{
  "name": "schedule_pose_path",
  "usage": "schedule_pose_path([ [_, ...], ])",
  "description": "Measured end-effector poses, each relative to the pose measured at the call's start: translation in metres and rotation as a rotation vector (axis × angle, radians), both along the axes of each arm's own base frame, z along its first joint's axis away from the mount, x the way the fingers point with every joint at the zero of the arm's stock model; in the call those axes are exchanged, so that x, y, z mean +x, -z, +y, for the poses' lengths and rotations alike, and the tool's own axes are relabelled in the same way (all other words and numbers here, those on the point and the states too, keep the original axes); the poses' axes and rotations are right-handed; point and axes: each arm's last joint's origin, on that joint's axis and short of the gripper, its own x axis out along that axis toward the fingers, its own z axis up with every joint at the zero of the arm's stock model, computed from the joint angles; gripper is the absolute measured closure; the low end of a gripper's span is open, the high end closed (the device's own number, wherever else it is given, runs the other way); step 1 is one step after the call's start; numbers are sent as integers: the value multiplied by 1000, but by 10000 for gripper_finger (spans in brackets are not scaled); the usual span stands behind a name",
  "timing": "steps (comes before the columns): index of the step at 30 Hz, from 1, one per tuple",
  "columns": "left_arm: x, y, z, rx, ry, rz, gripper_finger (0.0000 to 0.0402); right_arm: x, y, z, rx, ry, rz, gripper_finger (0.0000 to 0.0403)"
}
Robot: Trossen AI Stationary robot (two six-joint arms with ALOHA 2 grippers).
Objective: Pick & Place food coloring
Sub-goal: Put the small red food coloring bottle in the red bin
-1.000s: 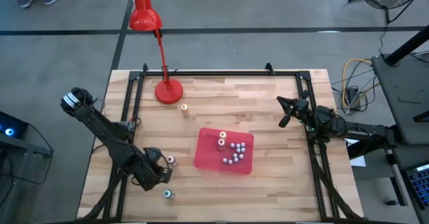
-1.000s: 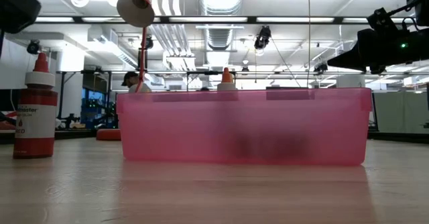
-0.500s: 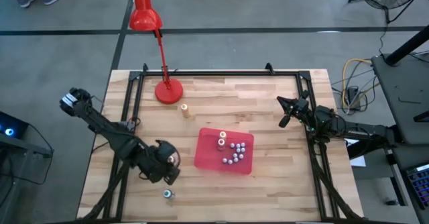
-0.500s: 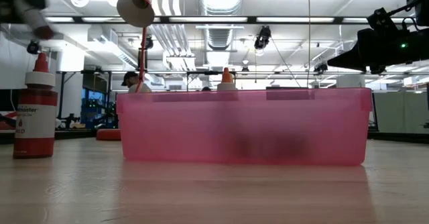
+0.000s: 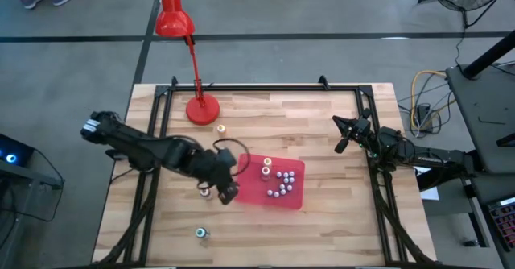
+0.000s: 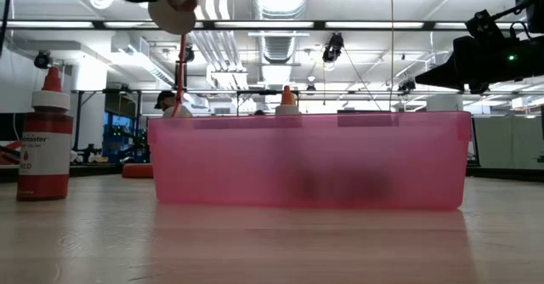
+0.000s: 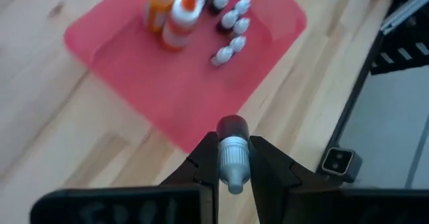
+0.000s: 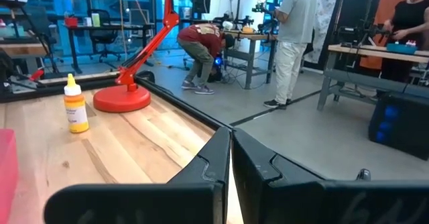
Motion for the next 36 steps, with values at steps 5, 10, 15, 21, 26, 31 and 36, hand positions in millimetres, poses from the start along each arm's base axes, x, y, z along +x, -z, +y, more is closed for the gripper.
schedule_pose_path([
  [5,36,-8,5,28,84,8,370,0,0,0,-9,1,7,394],
  [10,71,-8,6,37,158,38,370,0,0,0,-1,0,1,394],
  [15,104,1,8,49,194,59,370,0,0,0,-2,0,2,394],
  [21,132,15,10,57,215,94,370,0,0,0,-9,0,7,394],
  [26,146,33,10,82,236,178,370,0,0,0,-1,0,1,394],
  [31,155,52,8,102,245,229,370,0,0,0,-4,0,4,394],
  [36,157,58,8,110,244,245,370,0,0,0,-8,0,6,394],
])
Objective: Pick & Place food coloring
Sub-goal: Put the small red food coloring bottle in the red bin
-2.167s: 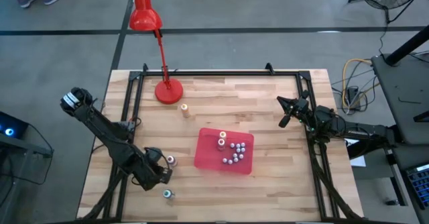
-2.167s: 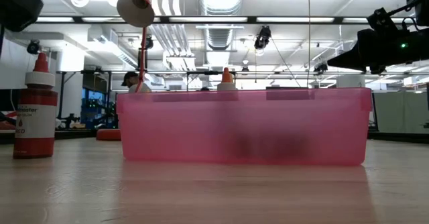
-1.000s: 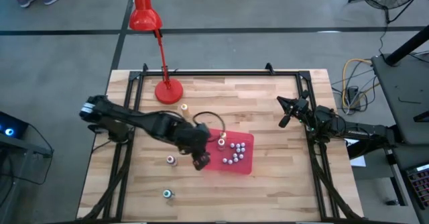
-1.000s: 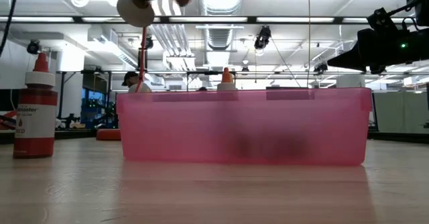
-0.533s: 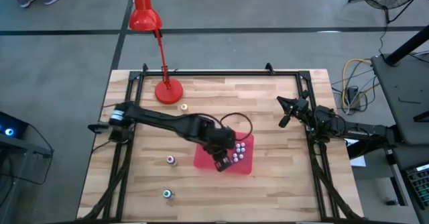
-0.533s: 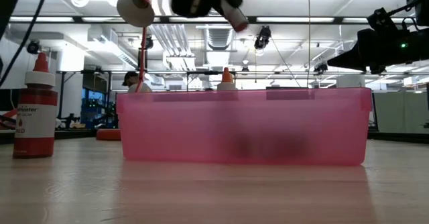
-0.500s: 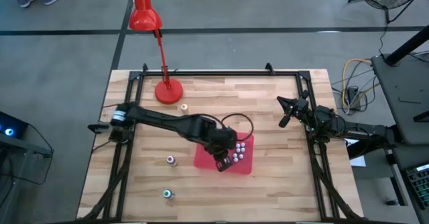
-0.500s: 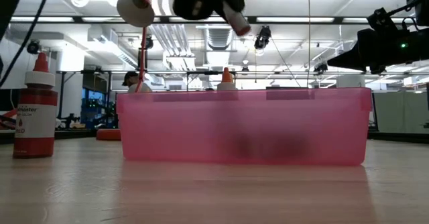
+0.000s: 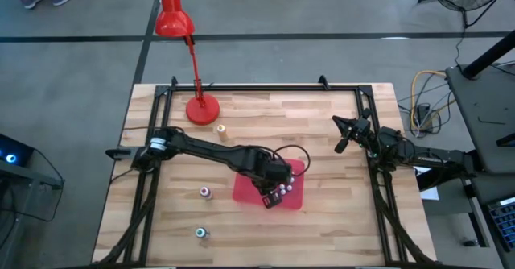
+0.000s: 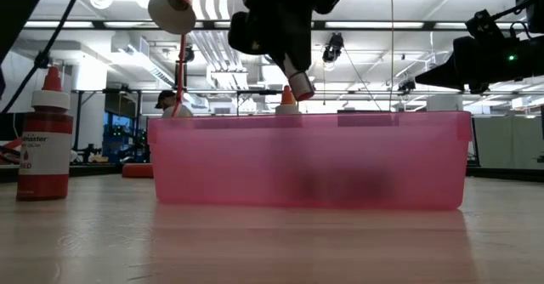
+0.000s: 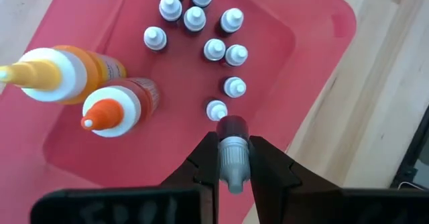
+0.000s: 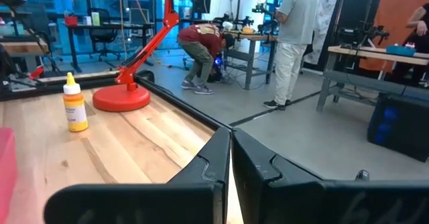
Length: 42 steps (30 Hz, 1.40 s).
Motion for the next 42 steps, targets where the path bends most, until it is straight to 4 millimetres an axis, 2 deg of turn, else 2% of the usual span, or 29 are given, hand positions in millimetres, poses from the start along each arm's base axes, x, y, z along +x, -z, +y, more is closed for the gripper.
schedule_pose_path([
  [9,-4,4,-10,44,9,27,370,0,0,0,-1,0,1,394],
  [20,-13,30,-24,125,19,81,370,0,0,0,5,0,-4,394],
  [30,-13,45,-34,116,23,55,370,0,0,0,8,0,-6,394],
  [38,-5,71,-39,136,50,115,370,0,0,0,8,0,-7,394],
  [42,-2,71,-41,134,59,100,370,0,0,0,-1,0,1,394],
])
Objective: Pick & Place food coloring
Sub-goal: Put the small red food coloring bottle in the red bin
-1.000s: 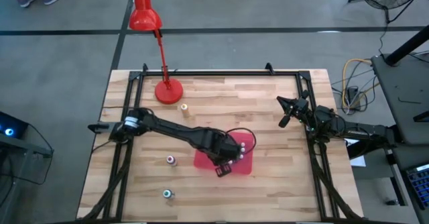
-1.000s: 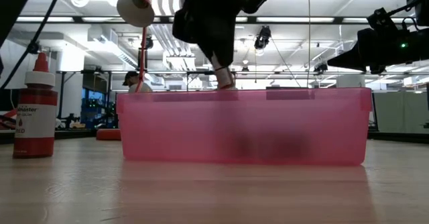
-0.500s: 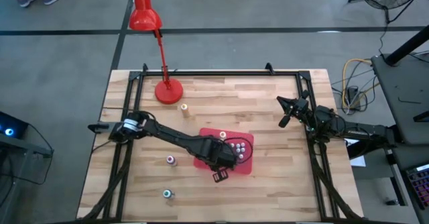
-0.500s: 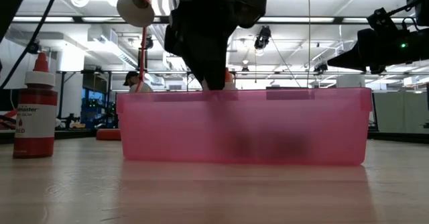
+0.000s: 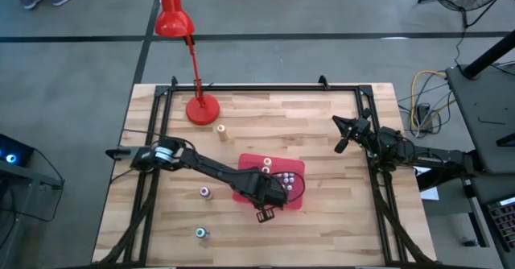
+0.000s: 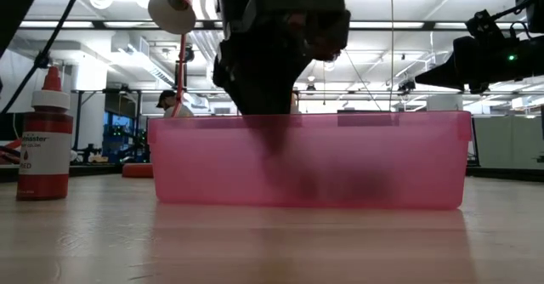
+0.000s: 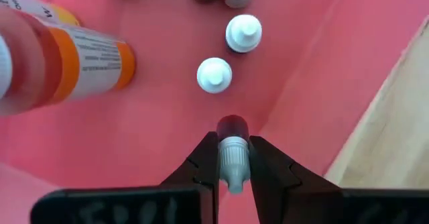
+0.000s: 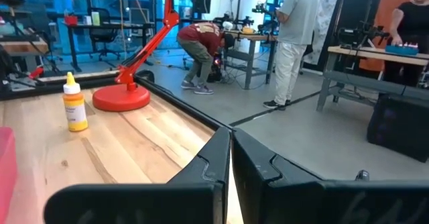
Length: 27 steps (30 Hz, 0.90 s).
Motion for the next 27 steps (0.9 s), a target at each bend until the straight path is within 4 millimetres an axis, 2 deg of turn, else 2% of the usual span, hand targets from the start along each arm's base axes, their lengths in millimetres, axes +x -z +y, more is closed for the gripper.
schedule_pose_path([
  [11,6,10,-1,24,50,8,369,0,0,0,6,0,-5,394],
  [27,5,8,-1,24,48,5,306,0,0,0,4,0,-3,394],
])
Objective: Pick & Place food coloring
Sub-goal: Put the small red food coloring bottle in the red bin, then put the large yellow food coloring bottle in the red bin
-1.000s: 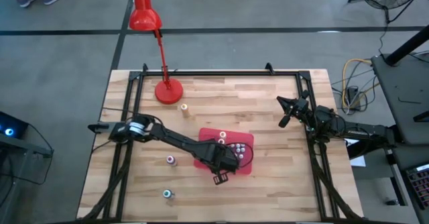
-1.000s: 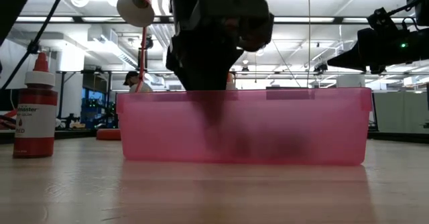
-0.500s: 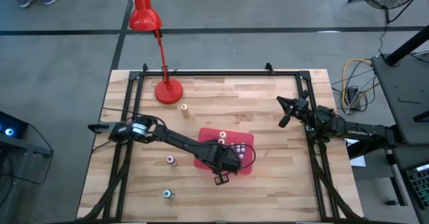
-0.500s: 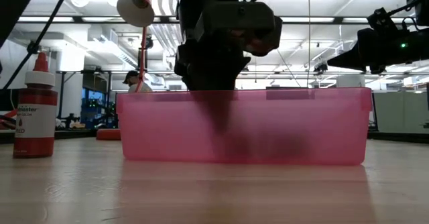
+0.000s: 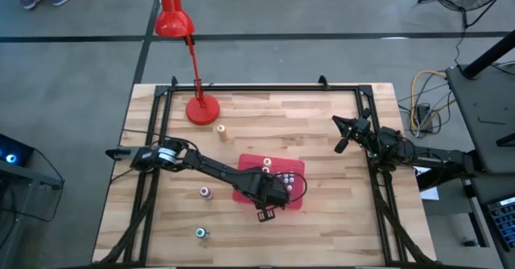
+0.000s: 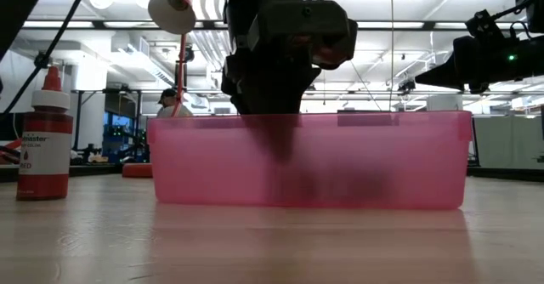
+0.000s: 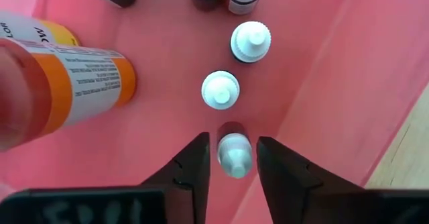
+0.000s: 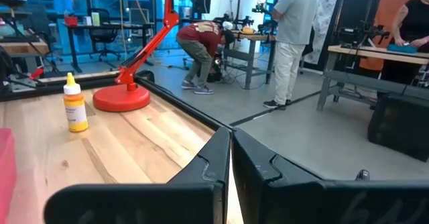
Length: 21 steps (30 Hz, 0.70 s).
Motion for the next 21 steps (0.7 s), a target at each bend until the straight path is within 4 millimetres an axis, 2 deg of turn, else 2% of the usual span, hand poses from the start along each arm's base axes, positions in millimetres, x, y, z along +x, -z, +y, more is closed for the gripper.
schedule_pose_path([
  [8,-4,-7,1,6,0,27,294,0,0,0,0,0,0,394],
  [21,-6,-48,2,22,-1,39,294,0,0,0,-2,0,2,394],
])
